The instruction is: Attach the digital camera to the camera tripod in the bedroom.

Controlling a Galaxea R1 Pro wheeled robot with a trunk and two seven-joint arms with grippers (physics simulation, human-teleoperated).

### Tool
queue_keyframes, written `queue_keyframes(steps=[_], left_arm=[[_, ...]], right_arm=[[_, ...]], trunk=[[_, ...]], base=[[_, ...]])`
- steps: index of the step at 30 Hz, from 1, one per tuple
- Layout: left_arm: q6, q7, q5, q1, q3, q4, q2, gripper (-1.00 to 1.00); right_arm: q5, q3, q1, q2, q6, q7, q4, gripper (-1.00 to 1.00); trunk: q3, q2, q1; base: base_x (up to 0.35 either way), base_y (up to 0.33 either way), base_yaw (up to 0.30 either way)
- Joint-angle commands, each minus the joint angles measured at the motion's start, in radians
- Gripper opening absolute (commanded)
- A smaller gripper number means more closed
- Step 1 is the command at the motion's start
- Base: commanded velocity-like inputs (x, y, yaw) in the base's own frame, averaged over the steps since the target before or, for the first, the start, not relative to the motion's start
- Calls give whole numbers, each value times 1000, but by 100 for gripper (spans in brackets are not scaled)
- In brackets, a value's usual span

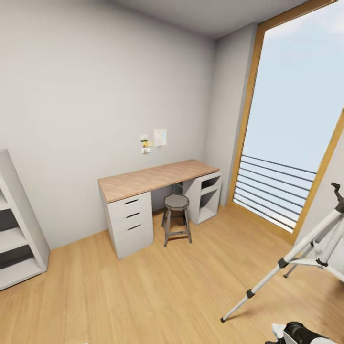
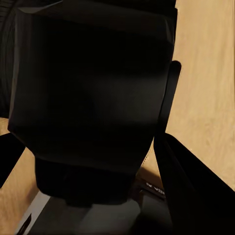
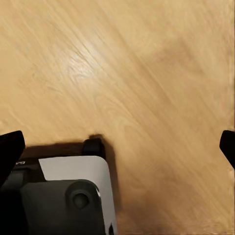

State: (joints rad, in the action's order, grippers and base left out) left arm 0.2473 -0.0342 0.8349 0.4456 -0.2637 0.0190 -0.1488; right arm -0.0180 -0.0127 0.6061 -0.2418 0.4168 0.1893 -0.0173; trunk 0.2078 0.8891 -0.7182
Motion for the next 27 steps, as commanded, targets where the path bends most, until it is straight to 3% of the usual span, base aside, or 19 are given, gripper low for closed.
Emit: queue_keyframes(steps=[1, 4, 9, 16, 27], left_arm=[[-7, -1, 8, -11, -9, -2, 4, -100], [-60, 2, -7, -74, -9, -10, 17, -100], [-156, 2, -11, -147, -8, -16, 38, -100], [-219, -1, -2, -208, -7, -19, 46, -100], [-245, -3, -2, -223, -5, -19, 55, -100]], right_arm=[[-3, 0, -30, 0, -16, -7, -5, 100], [-3, 3, -142, 2, -87, -30, -12, 100], [-15, 8, -256, 5, -227, -47, -16, 100], [-75, 10, -310, 27, -403, -64, -17, 100], [-94, 9, -330, 45, -447, -68, -17, 100]], trunk=[[0, 1, 0], [-2, 1, 0], [-6, 1, 0], [-11, 1, 0], [-13, 1, 0]], base=[[0, 0, -248], [0, 0, -249], [0, 0, -251], [0, 0, -238], [0, 0, -249]])
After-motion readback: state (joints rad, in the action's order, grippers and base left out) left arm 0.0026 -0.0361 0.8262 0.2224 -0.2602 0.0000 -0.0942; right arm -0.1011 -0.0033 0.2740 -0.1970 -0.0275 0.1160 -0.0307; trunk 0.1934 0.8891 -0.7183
